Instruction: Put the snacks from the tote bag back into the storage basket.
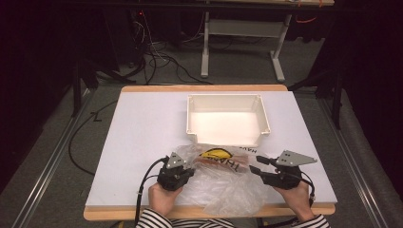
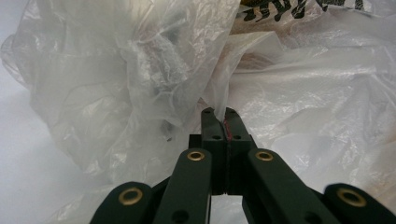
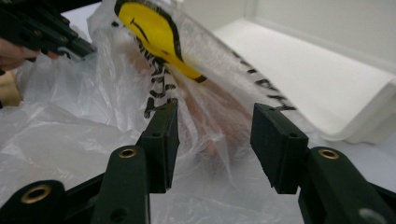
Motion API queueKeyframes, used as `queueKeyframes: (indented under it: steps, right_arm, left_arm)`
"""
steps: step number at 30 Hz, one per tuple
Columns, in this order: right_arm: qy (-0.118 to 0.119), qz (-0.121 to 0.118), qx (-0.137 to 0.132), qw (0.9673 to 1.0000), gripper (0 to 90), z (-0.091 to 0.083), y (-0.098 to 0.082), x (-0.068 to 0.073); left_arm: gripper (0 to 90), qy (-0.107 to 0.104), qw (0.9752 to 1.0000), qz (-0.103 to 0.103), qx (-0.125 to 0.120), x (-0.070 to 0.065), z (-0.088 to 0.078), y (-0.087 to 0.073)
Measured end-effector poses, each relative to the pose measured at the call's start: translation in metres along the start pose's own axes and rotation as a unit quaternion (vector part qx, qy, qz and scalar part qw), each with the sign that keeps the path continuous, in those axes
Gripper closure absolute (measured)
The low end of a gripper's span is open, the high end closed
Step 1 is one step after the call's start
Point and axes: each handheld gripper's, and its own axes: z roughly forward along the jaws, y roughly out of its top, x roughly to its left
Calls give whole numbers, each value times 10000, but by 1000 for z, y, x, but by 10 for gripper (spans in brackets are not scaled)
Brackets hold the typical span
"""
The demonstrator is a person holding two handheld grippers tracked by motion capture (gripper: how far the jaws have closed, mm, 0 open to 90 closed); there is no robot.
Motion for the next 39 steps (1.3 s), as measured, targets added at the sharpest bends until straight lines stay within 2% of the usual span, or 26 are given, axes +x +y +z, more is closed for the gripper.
queueKeyframes:
  steps: [3, 6, 8, 13, 15, 21, 25, 30, 34, 39]
  right_arm:
    - [96, 153, 149, 9997, 490, 11, -5, -1]
    - [119, 181, 298, 9993, 509, 16, -8, -1]
    - [140, 163, 415, 9989, 585, 18, -10, -1]
    - [156, 60, 695, 9974, 847, 21, -13, -3]
    - [178, 41, 724, 9972, 899, 19, -13, -3]
    - [-8, -15, 476, 9989, 900, 10, -6, -7]
    - [-129, -9, 341, 9993, 900, 4, 1, -12]
    - [-234, 45, 238, 9994, 900, 2, 5, -17]
    - [-260, 106, 185, 9994, 900, 1, 7, -20]
    - [-309, 125, 148, 9993, 900, 2, 8, -24]
  left_arm:
    - [900, -1, 10000, 28, -27, -1, -2, 0]
    - [900, 10, 10000, 53, -74, -2, -5, 1]
    - [900, 14, 9999, 114, -110, -3, -8, 2]
    - [899, 33, 9995, 242, -192, -8, -14, 6]
    - [899, 31, 9994, 266, -234, -10, -16, 7]
    - [858, 56, 9985, 434, -329, -14, -26, 11]
    - [735, 88, 9977, 507, -446, -15, -35, 13]
    - [565, 420, 9958, 569, -579, -14, -44, 15]
    - [469, 445, 9965, 577, -403, -10, -42, 16]
    - [421, 429, 9968, 667, -118, -9, -30, 17]
